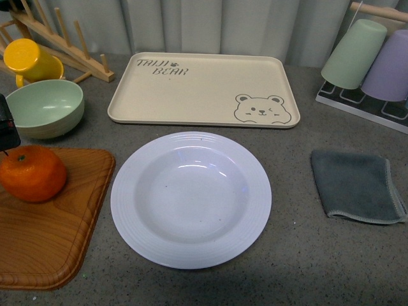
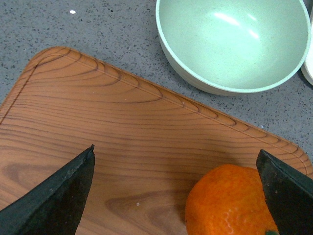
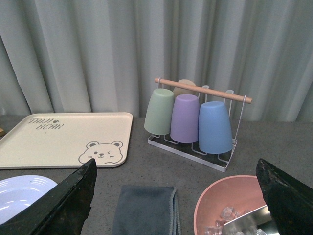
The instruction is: Place orange and plate with both arms
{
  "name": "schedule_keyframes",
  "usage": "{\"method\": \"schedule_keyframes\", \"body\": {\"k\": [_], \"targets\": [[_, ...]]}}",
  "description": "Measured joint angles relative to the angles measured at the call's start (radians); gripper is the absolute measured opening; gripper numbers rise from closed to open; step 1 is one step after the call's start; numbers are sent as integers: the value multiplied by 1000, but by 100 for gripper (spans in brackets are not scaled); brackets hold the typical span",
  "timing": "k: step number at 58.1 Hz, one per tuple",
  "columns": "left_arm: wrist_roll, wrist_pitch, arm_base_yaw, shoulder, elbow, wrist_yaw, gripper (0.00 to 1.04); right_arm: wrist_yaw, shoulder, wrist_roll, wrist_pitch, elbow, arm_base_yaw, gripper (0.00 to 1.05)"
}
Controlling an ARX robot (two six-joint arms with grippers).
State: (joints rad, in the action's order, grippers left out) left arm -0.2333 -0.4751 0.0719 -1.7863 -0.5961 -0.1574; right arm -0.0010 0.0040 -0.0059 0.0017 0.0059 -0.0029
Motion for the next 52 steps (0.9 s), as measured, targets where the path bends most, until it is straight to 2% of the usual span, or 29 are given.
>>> {"method": "schedule_keyframes", "body": {"k": [4, 13, 27, 48, 52], "targets": [[0, 3, 0, -7, -5, 13, 98, 0, 0, 0, 0, 0, 0, 95], [-25, 35, -14, -3, -6, 109, 98, 0, 0, 0, 0, 0, 0, 95], [-25, 77, -37, -3, -6, 143, 98, 0, 0, 0, 0, 0, 0, 95], [-10, 99, -41, -28, -14, 132, 98, 0, 0, 0, 0, 0, 0, 95], [-7, 99, -42, -31, -15, 132, 92, 0, 0, 0, 0, 0, 0, 95]]}}
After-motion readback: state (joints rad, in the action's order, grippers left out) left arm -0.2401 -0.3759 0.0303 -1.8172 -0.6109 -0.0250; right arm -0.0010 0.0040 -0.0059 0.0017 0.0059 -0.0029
